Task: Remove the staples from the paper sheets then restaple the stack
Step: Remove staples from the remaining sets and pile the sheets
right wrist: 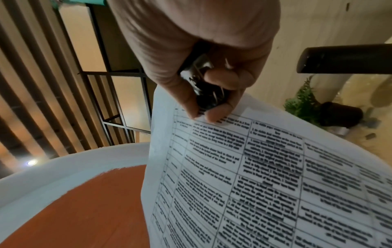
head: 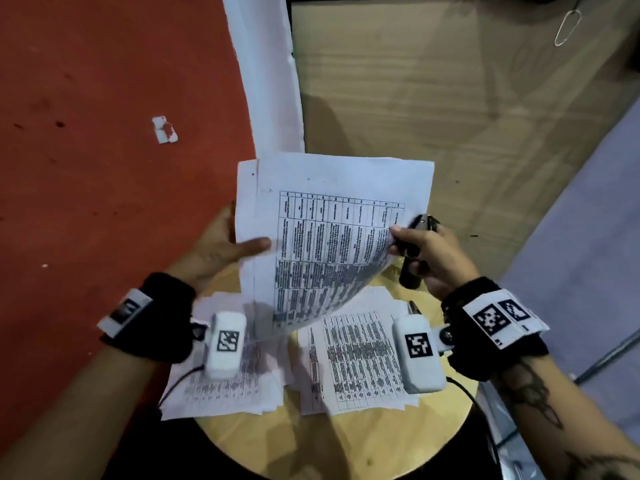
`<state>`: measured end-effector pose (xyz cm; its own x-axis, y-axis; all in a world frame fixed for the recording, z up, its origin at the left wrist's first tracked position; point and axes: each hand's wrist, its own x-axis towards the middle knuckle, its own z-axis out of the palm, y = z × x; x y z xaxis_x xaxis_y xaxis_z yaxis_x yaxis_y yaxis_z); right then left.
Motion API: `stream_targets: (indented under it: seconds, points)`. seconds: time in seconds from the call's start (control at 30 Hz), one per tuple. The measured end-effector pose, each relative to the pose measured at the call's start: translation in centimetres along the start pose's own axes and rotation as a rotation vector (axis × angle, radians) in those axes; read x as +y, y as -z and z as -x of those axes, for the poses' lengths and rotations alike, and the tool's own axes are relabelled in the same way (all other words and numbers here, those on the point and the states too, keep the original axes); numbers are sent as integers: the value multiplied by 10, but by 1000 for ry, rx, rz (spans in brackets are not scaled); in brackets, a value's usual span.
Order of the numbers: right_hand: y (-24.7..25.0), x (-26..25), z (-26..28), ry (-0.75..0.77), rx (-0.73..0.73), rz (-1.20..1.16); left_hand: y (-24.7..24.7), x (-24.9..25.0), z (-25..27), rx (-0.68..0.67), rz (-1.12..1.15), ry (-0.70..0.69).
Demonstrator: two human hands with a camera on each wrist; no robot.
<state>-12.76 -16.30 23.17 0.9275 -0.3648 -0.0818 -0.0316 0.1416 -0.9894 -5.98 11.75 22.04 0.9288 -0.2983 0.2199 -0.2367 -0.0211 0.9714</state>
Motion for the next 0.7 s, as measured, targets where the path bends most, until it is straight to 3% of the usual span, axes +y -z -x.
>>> stream_targets:
  seconds: [0.13,0.23,0.3,0.37,0.43,0.5,0.7]
  points:
    - [-17,23,-9,-82,-52,51,-1,-32,10,70,11,54]
    - [-9,58,-20,-94,-73,244,29,-53,3,132,-29,122]
    - [7,94,-27,-95,-122,578,62,-81,-3,215,-166,209]
    - [27,142,-31,-187,-268,1048,92,-117,-9,262,-346,330]
    - [47,192,-31,-294,-396,1296,109,-152,-8,292,-435,472]
    - [60,227,-30,-383,-429,1371,117,-185,-5,325,-459,588]
    - [84,288,-27,-419,-478,1488,125,-256,-10,381,-523,809]
